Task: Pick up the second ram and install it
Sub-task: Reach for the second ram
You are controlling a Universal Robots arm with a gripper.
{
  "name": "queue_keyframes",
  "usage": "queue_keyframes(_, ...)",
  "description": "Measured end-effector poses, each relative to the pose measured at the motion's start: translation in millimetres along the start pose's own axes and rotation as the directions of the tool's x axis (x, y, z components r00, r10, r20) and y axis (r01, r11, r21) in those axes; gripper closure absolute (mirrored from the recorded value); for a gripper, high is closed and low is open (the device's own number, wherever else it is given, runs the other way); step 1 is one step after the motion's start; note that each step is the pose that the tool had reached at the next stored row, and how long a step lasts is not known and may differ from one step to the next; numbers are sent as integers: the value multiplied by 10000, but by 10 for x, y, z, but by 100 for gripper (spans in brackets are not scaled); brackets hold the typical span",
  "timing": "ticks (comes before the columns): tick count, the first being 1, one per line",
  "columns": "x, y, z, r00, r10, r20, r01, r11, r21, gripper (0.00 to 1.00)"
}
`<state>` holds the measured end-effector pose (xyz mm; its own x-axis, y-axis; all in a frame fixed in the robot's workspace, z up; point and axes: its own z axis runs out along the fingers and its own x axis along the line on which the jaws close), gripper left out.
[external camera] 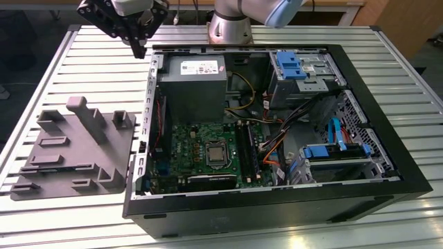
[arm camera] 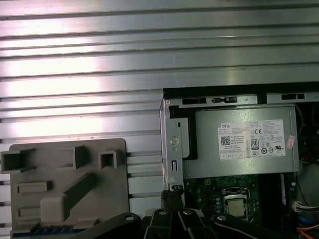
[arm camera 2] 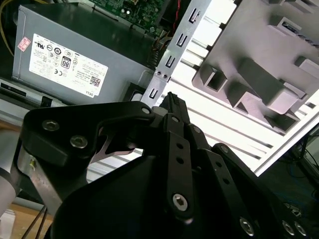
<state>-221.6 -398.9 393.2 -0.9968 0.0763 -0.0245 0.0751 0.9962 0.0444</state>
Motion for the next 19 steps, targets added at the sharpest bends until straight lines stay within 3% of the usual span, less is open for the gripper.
queue_keyframes(7, 58, -4, -2, 10000, 0, -1, 0, 10000, 1, 89)
queue_keyframes(8, 230, -17, -6, 10000, 0, -1, 0, 10000, 1, 89)
queue_keyframes(19, 322, -24, -9, 10000, 0, -1, 0, 10000, 1, 89)
